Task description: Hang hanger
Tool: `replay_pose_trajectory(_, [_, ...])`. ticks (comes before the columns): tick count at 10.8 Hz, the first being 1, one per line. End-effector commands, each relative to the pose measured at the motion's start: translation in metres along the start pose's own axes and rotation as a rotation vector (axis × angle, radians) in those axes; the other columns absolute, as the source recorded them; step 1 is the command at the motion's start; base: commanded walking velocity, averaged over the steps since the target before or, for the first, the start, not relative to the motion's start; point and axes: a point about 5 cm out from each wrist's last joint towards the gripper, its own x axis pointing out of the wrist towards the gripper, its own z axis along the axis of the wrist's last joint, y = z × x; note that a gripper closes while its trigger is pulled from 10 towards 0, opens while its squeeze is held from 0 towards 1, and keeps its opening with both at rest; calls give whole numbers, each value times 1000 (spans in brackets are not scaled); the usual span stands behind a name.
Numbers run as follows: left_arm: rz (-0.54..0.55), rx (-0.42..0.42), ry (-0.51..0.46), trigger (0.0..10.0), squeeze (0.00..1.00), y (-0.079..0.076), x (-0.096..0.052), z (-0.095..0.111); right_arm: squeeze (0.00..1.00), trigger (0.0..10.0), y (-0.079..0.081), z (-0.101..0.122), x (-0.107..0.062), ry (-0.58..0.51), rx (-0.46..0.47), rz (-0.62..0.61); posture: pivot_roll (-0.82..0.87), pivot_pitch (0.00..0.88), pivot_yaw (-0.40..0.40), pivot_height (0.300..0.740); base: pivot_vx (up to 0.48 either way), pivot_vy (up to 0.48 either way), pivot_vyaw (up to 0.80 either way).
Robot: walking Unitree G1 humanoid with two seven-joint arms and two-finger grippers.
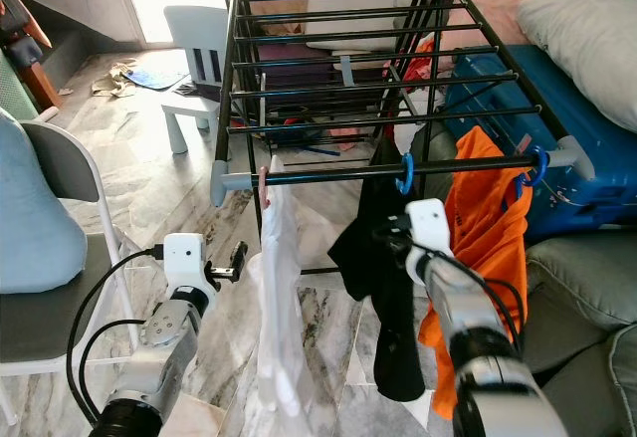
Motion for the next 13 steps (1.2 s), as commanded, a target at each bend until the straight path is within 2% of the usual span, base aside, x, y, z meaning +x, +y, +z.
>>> replay_pose_trajectory(1, [19, 14, 10, 10000, 0, 4, 0, 0, 1000, 10000, -3, 7, -3, -52, 3, -23, -175, 0, 36, 740, 0, 0, 0])
replay_pose_trajectory(5, [14, 21, 10, 10000, 0, 2, 2, 1, 1000, 10000, 0, 9, -13, -123, -19, -44, -185, 0, 43, 740, 0, 0, 0])
replay_pose_trajectory(9, [18, 41, 17, 10000, 0, 4, -2, -4, 1000, 10000, 8, -6, -37, -191, -65, -63, -191, 0, 54, 740, 0, 0, 0])
replay_pose_trajectory(10, [30, 48, 8, 10000, 0, 8, -4, -2, 1000, 10000, 11, -12, -47, -199, -40, -78, -194, 0, 56, 740, 0, 0, 0])
replay_pose_trajectory(12, [65, 75, -11, 10000, 0, 21, -13, 0, 1000, 10000, 9, -12, -61, -251, -63, -117, -197, 0, 60, 740, 0, 0, 0])
replay_pose_trajectory(13, [92, 96, -25, 10000, 0, 33, -25, 0, 1000, 10000, 7, -11, -71, -266, -55, -139, -199, 0, 62, 740, 0, 0, 0])
